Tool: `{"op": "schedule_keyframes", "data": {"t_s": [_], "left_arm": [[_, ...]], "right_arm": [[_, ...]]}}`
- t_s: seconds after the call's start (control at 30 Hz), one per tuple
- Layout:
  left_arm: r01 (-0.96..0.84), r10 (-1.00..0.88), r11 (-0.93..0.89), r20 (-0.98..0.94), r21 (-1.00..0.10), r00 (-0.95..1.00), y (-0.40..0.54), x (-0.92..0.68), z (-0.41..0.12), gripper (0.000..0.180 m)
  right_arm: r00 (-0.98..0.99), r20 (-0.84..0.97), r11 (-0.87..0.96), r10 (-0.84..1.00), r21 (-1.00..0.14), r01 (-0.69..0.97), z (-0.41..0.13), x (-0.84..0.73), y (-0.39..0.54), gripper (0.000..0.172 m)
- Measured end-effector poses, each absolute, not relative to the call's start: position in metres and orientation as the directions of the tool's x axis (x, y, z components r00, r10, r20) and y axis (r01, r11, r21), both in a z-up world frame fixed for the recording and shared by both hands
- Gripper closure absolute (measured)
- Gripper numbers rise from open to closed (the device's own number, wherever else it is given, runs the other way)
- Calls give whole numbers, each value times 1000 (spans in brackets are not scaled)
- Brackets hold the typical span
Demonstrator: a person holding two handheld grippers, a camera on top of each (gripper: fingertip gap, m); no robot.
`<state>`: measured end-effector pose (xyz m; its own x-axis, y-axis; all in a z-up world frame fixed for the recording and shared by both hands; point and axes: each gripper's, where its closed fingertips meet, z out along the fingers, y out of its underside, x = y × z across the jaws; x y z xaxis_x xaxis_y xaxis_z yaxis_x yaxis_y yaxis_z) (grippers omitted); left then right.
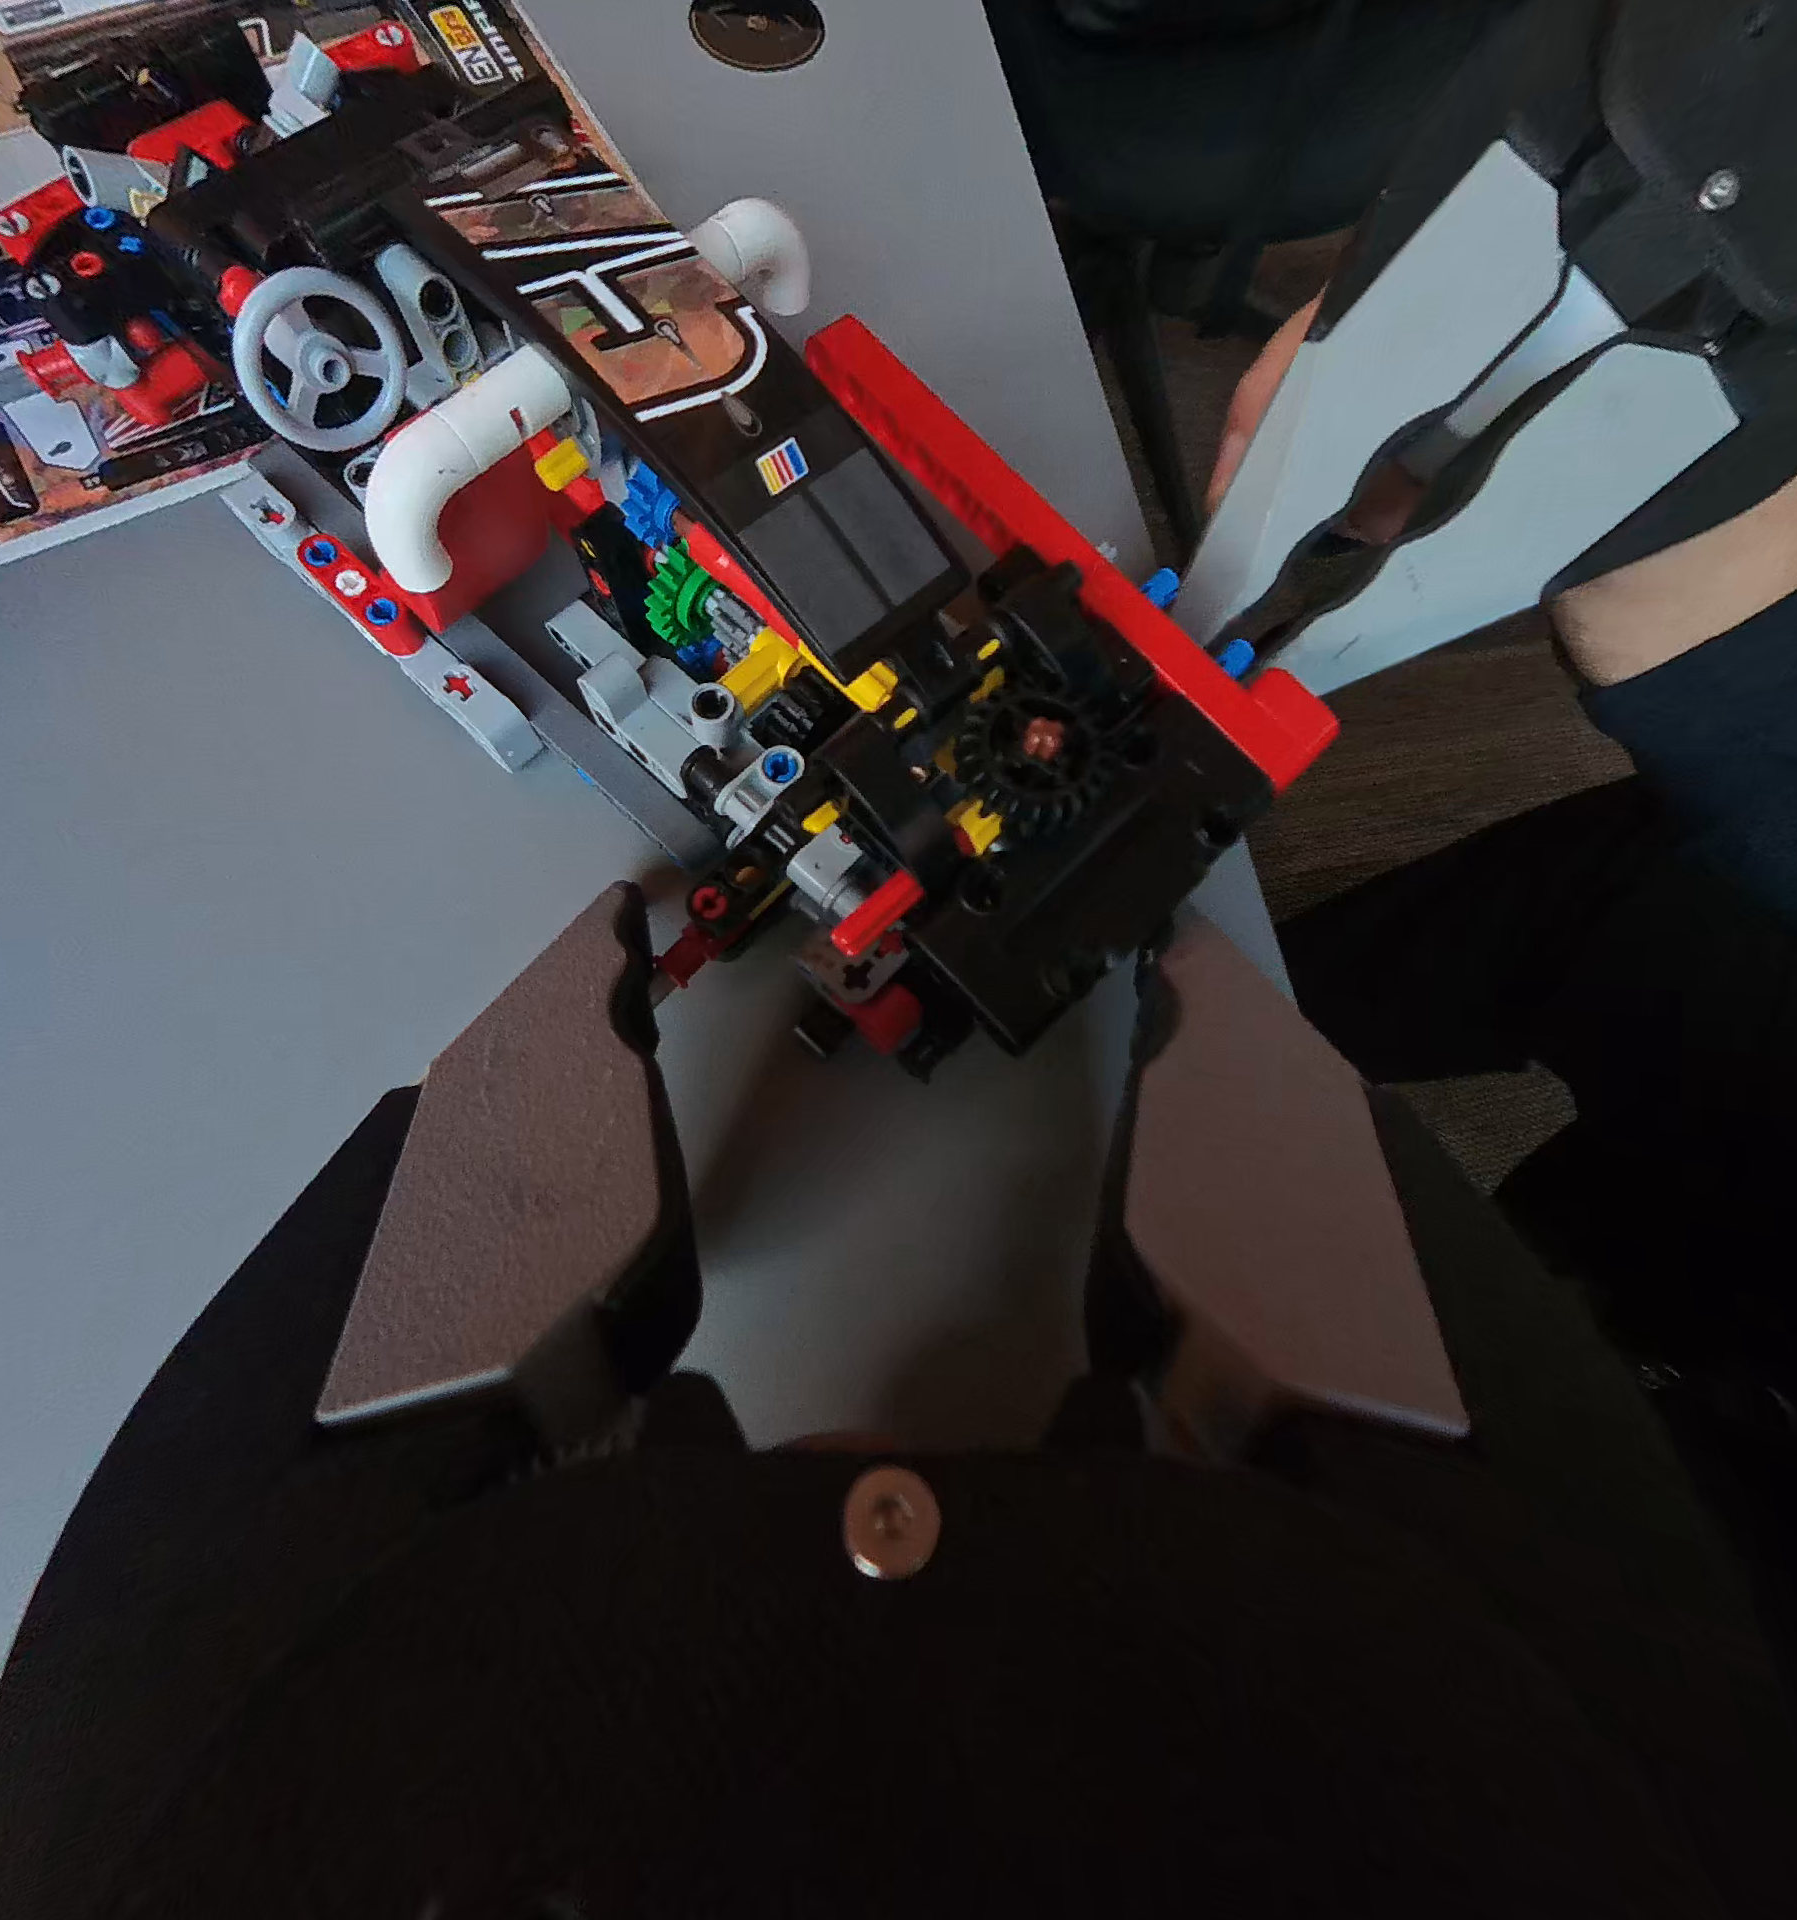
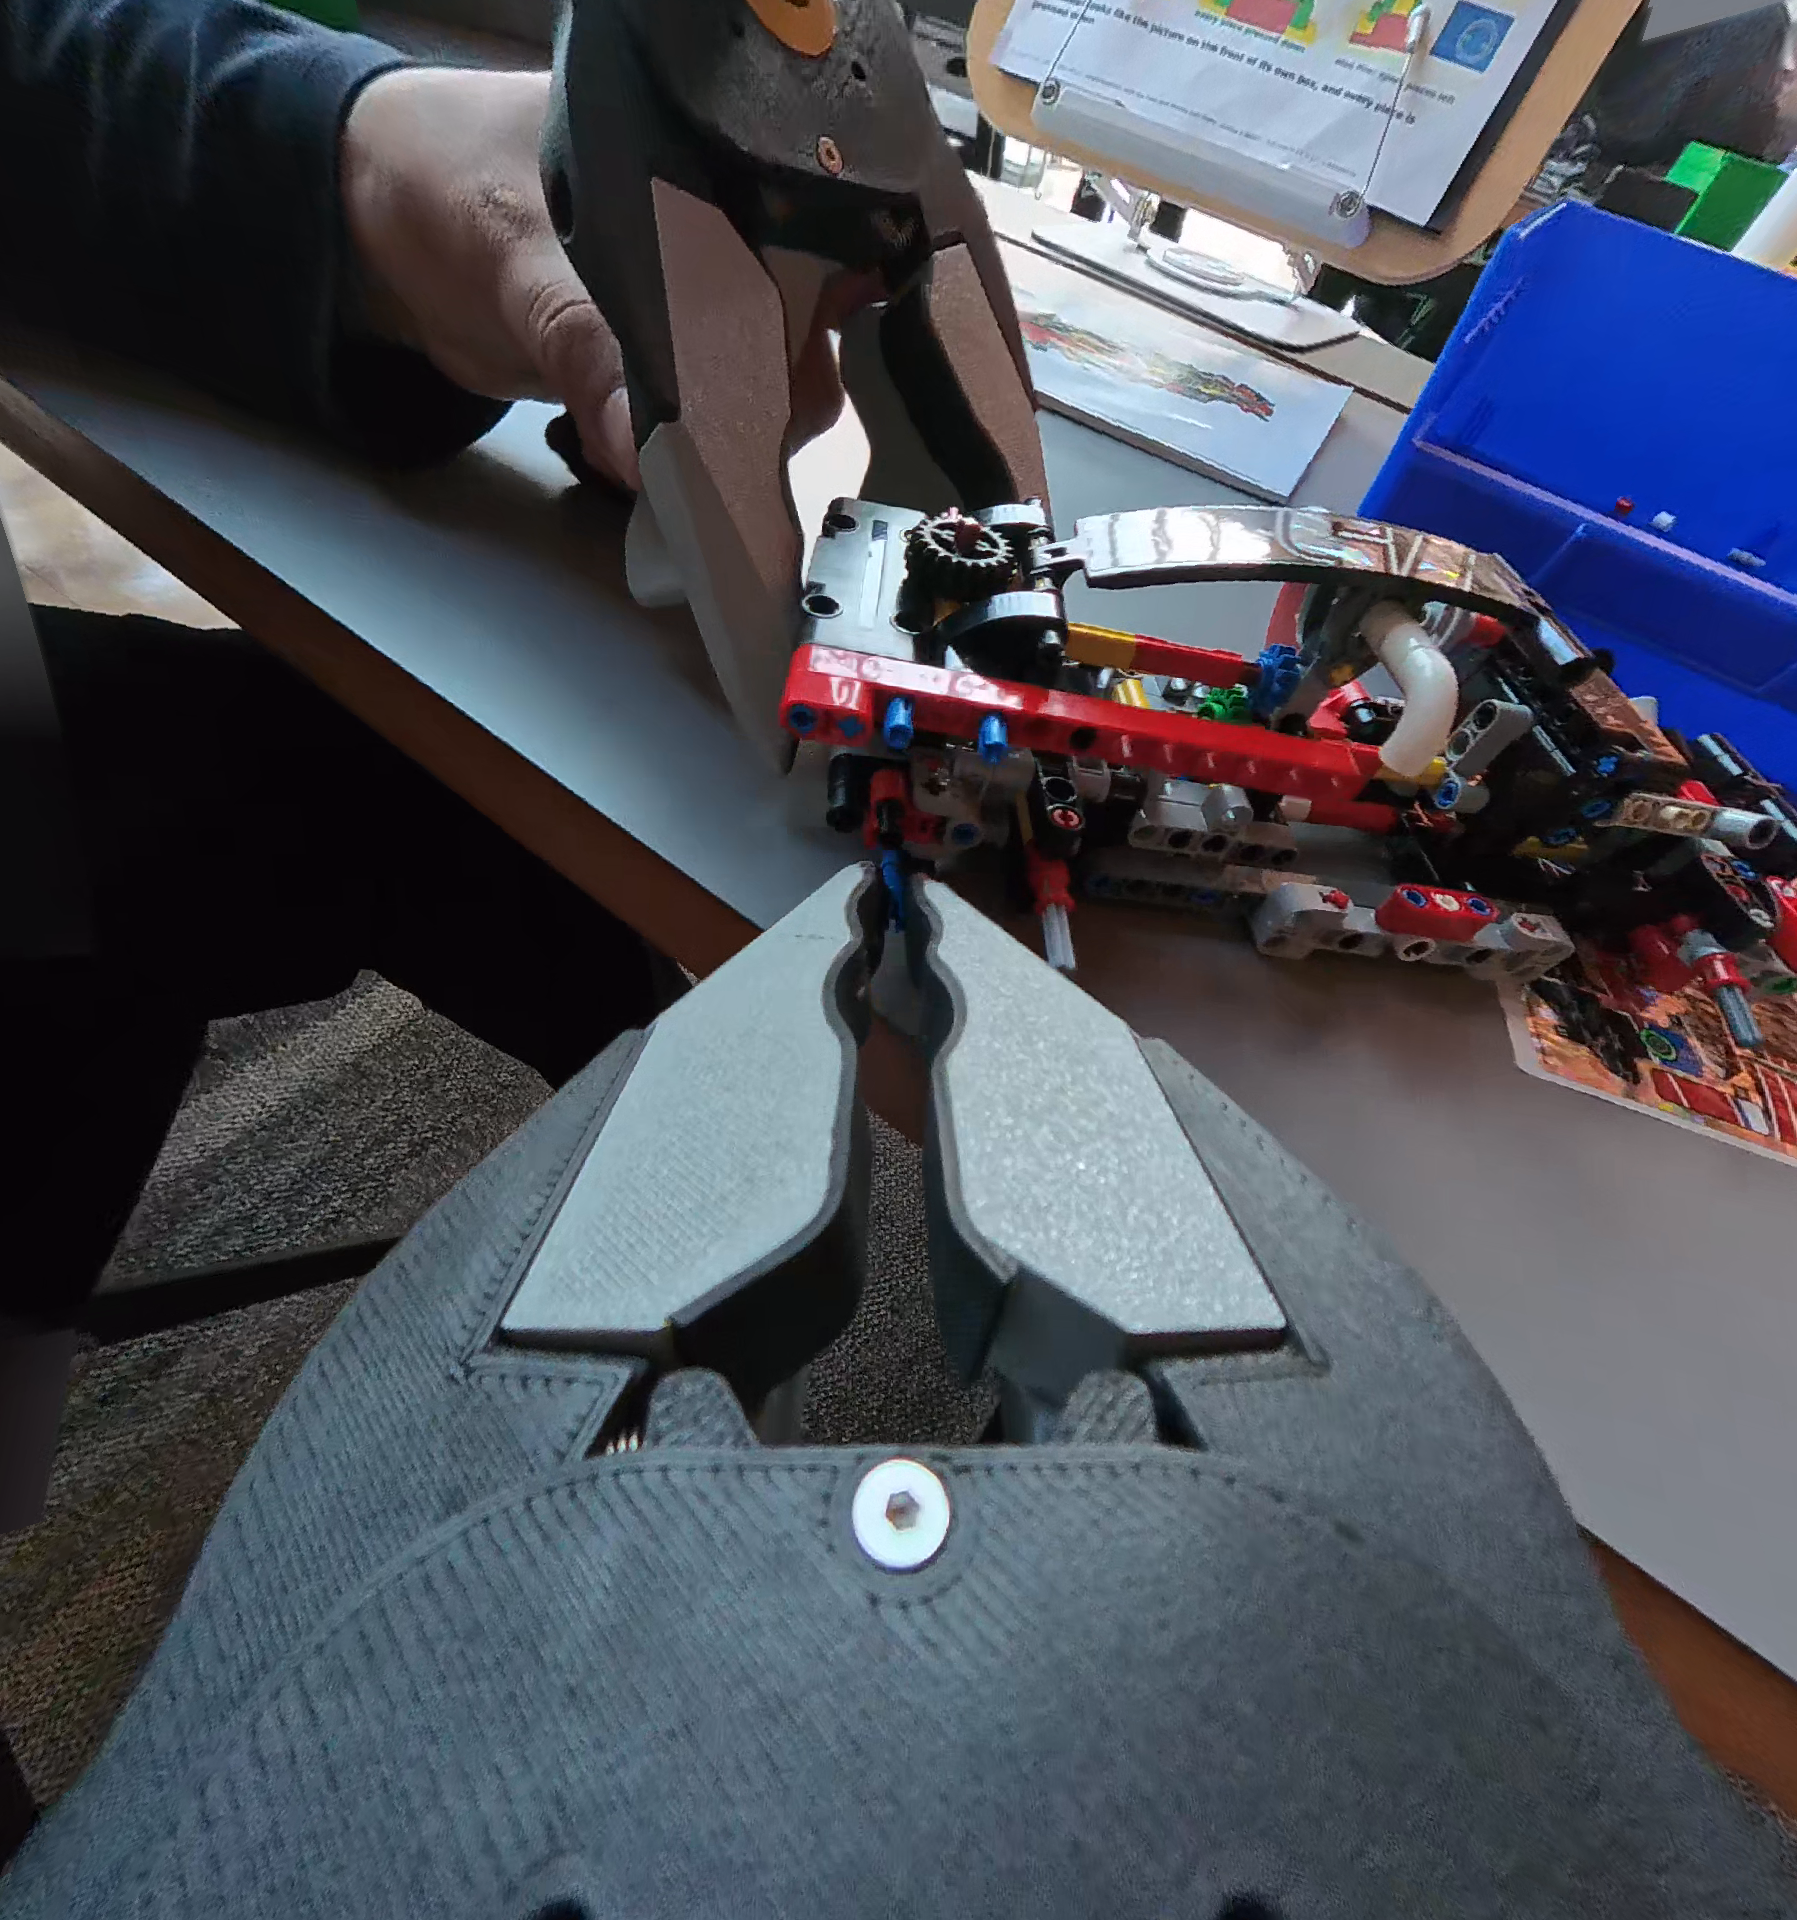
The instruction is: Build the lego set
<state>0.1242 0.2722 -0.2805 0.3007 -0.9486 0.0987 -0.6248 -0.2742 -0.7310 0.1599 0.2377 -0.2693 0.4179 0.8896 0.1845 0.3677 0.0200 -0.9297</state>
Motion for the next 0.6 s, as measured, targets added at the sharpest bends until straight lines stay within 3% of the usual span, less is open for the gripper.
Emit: {"op": "schedule_keyframes", "data": {"t_s": [0.17,0.3,0.5,0.6], "left_arm": [[-621,-955,-254,89,-741,285,272,123,-278,91],[-635,-980,-128,-2,-762,200,268,119,-274,101],[-649,-994,-69,-5,-758,111,270,115,-275,91],[-646,-995,-61,-4,-761,98,276,112,-275,97]], "right_arm": [[411,166,22,897,-943,332,-271,160,238,171],[397,136,24,908,-961,274,-268,156,235,171],[420,175,39,890,-949,313,-268,145,237,171],[439,169,24,882,-948,317,-268,139,239,171]]}}
